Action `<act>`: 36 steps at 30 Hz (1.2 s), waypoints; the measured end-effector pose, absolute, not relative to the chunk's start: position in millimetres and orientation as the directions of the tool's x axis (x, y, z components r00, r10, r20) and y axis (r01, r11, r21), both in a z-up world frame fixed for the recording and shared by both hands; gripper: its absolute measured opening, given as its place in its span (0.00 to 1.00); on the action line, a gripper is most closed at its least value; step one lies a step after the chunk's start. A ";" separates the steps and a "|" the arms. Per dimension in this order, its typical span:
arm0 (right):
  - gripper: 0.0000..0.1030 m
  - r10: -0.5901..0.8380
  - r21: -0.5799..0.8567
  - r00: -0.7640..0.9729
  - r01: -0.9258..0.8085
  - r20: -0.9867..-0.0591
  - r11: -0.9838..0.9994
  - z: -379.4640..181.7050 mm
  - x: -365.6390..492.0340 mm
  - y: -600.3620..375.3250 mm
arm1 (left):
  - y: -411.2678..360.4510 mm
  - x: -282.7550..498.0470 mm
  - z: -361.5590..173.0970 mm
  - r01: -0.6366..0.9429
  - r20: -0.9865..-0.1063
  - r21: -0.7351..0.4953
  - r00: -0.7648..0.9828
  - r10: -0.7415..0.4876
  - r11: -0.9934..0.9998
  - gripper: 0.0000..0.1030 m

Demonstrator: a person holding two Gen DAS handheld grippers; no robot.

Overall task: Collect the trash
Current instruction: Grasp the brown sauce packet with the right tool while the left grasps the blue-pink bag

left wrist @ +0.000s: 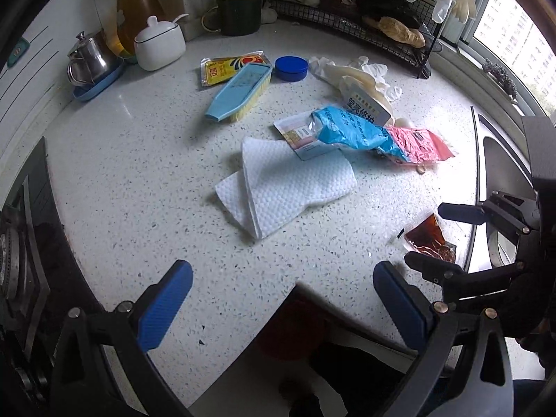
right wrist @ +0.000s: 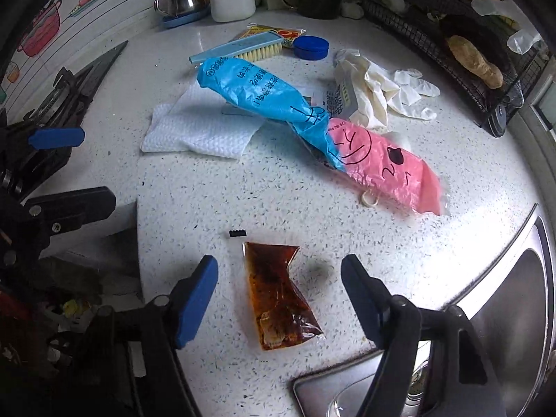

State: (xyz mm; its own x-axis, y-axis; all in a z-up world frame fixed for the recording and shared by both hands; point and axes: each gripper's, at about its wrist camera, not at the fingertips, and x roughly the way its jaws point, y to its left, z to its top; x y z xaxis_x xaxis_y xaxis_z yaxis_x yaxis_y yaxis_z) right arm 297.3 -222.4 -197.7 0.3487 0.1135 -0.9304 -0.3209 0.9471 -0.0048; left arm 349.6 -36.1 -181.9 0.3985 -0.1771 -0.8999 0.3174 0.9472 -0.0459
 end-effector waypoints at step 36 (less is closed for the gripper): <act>0.06 0.168 0.141 0.476 -0.092 -0.863 0.986 -155.8 311.1 -304.1 | -141.0 447.9 -166.4 0.705 -0.926 0.012 0.274 -0.258 0.709 1.00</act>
State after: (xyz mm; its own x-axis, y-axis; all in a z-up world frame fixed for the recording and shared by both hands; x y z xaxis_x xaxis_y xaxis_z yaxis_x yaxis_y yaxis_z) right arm 311.1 -304.1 -155.8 0.4760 0.1675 -0.8634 -0.0916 0.9858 0.1408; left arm 447.9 -141.0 -166.4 0.2745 -0.2577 -0.9264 0.7049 0.7092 0.0115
